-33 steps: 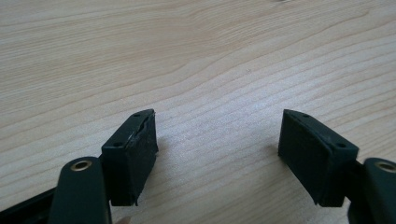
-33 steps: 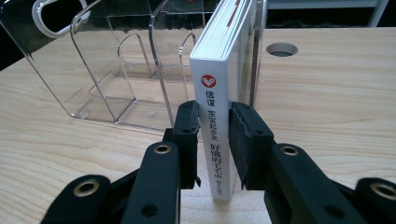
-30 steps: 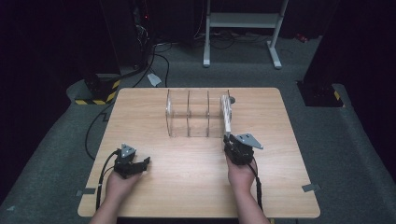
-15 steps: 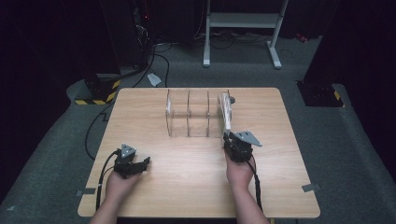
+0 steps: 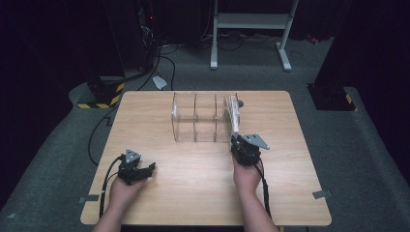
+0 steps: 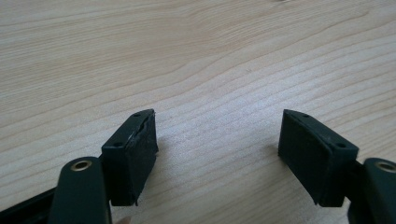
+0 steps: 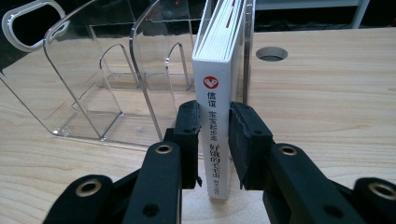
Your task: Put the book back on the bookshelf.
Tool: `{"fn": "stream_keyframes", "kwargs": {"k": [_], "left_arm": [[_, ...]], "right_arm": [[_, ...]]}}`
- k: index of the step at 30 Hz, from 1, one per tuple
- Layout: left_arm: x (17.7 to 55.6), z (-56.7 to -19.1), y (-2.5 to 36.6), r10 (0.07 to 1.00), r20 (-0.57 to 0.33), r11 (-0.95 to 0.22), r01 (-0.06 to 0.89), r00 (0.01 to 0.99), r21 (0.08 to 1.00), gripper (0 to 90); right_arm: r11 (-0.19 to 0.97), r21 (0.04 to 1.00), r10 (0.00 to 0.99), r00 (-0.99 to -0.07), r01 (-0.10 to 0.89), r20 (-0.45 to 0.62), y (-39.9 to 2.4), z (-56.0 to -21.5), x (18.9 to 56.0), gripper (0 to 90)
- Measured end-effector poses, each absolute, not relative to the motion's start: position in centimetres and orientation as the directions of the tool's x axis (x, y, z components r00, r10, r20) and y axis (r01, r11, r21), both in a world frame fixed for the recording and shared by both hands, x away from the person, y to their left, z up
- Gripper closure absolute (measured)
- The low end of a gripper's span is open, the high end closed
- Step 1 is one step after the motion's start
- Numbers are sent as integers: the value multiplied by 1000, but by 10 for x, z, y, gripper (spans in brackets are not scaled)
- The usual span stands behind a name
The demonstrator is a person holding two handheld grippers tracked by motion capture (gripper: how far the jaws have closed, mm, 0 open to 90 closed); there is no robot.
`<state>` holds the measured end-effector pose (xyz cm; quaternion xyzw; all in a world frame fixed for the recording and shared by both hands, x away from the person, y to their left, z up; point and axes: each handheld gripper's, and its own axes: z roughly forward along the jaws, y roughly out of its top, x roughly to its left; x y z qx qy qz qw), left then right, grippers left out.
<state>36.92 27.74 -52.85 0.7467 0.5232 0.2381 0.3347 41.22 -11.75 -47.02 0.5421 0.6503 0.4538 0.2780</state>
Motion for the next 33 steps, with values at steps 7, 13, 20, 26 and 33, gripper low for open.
{"fn": "stream_keyframes", "kwargs": {"k": [7, 13, 20, 26, 33], "left_arm": [[369, -528, 277, 941, 5, -228, 622, 339, 749, 281], [369, -528, 277, 941, 5, -229, 623, 340, 748, 281], [368, -529, 277, 942, 2, -224, 623, 336, 749, 281], [368, -529, 277, 943, 1, -222, 624, 334, 749, 281], [367, -529, 277, 942, 0, -222, 625, 335, 749, 281]], "right_arm": [[0, 894, 959, -255, 449, 128, -118, -471, 414, 732], [0, 893, 960, -250, 449, 127, -118, -471, 415, 731], [4, 896, 958, -259, 443, 124, -118, -469, 414, 710], [31, 898, 952, -285, 439, 106, -118, -466, 410, 578], [54, 906, 944, -318, 421, 92, -120, -461, 403, 496]]}}
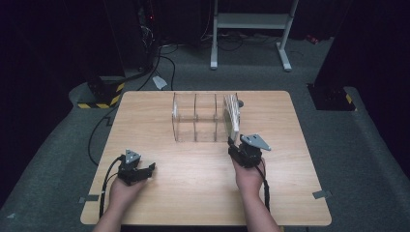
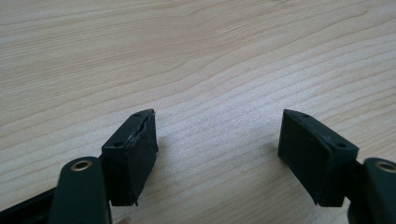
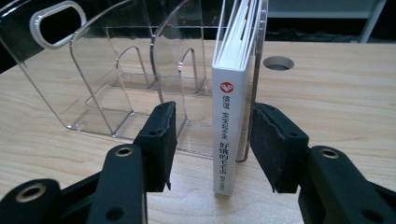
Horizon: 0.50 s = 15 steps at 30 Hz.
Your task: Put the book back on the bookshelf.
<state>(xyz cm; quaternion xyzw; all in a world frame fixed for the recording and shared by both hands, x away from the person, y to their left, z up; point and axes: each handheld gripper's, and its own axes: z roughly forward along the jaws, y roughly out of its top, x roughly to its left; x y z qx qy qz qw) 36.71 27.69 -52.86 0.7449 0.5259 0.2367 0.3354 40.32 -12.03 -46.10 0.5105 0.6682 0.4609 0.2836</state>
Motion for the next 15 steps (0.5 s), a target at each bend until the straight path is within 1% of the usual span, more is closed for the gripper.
{"fn": "stream_keyframes", "kwargs": {"k": [7, 10, 15], "left_arm": [[365, -529, 276, 937, 11, -238, 617, 349, 750, 283], [364, -529, 276, 936, 5, -237, 618, 353, 749, 283], [364, -529, 276, 935, 9, -241, 616, 355, 750, 282]], "right_arm": [[92, 905, 936, -346, 414, 63, -126, -461, 396, 406], [146, 904, 937, -350, 403, 5, -130, -464, 392, 380], [168, 880, 934, -356, 444, 1, -145, -475, 389, 354]]}}
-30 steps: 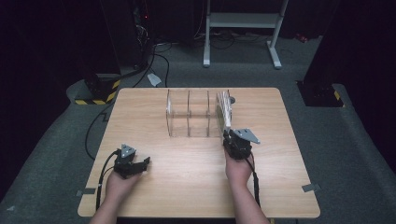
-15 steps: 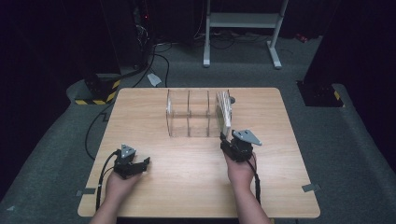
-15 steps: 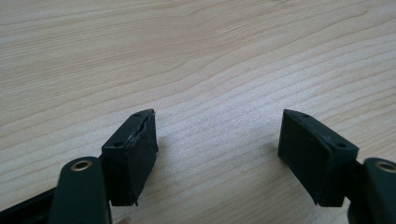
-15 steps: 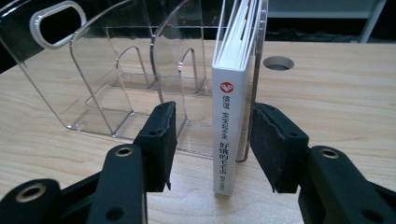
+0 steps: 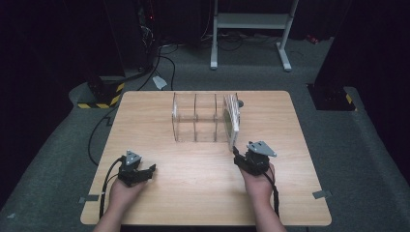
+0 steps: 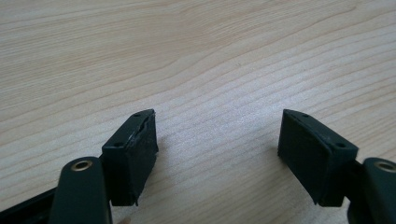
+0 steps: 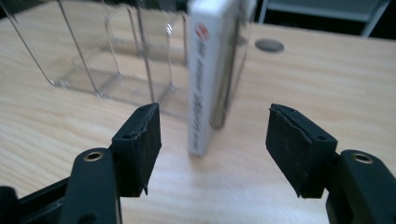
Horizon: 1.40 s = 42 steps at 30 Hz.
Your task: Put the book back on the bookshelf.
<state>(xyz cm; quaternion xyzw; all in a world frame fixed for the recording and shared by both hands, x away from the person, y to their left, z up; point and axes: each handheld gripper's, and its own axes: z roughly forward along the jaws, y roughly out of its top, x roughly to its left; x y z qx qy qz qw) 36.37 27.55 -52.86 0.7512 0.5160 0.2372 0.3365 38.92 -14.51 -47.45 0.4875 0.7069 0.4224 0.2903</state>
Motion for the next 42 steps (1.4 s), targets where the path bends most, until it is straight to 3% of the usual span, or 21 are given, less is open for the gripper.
{"fn": "stream_keyframes", "kwargs": {"k": [13, 21, 25, 32, 42], "left_arm": [[362, -529, 275, 936, 6, -237, 617, 353, 751, 283], [361, -529, 275, 935, 8, -240, 617, 354, 750, 283], [361, -529, 275, 936, 9, -240, 616, 353, 750, 283], [358, -529, 275, 937, 7, -236, 617, 350, 751, 282], [358, -529, 275, 936, 6, -236, 617, 351, 750, 281]], "right_arm": [[229, 795, 955, -290, 562, -70, -204, -514, 370, 325], [214, 748, 967, -243, 628, -73, -241, -522, 358, 333], [177, 727, 973, -228, 663, -29, -256, -523, 356, 287], [183, 720, 969, -247, 669, -16, -259, -524, 355, 227], [188, 721, 966, -260, 667, -11, -252, -524, 354, 240]]}}
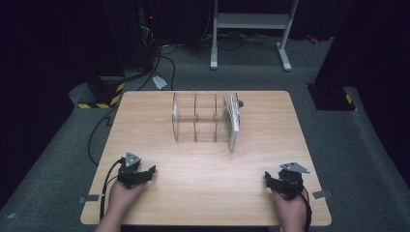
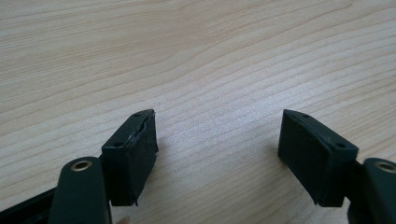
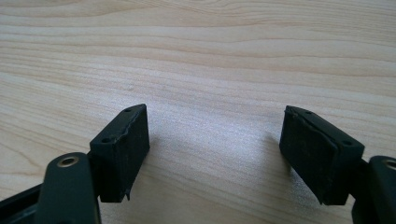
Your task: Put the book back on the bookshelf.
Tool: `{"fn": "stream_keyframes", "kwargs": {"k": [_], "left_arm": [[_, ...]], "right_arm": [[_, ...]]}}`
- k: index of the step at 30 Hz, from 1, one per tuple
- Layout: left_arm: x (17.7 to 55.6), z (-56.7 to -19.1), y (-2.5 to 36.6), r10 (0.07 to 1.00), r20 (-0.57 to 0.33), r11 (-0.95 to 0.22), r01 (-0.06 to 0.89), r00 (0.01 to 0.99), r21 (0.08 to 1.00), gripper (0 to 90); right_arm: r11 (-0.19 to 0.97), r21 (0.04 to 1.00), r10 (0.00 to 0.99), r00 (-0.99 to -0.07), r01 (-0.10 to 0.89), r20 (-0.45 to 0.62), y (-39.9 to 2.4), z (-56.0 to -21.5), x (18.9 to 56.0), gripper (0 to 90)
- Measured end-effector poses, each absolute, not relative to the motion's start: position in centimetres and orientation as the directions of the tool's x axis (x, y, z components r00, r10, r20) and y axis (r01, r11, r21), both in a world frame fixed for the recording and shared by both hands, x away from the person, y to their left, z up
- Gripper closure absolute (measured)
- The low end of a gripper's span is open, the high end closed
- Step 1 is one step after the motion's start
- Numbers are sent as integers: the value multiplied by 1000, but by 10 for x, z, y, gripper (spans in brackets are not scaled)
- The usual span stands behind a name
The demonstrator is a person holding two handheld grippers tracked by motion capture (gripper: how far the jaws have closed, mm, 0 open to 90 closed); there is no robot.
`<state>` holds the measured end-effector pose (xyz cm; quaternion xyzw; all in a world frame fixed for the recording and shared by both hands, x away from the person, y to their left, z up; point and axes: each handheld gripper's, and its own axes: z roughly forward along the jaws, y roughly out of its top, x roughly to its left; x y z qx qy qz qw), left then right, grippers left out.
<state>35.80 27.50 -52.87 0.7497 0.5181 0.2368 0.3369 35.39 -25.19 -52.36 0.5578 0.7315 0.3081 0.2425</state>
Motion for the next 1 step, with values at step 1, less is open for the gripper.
{"fn": "stream_keyframes", "kwargs": {"k": [1], "left_arm": [[358, -529, 275, 936, 5, -236, 617, 352, 750, 281]], "right_arm": [[190, 722, 965, -261, 665, -14, -252, -524, 354, 240]]}}
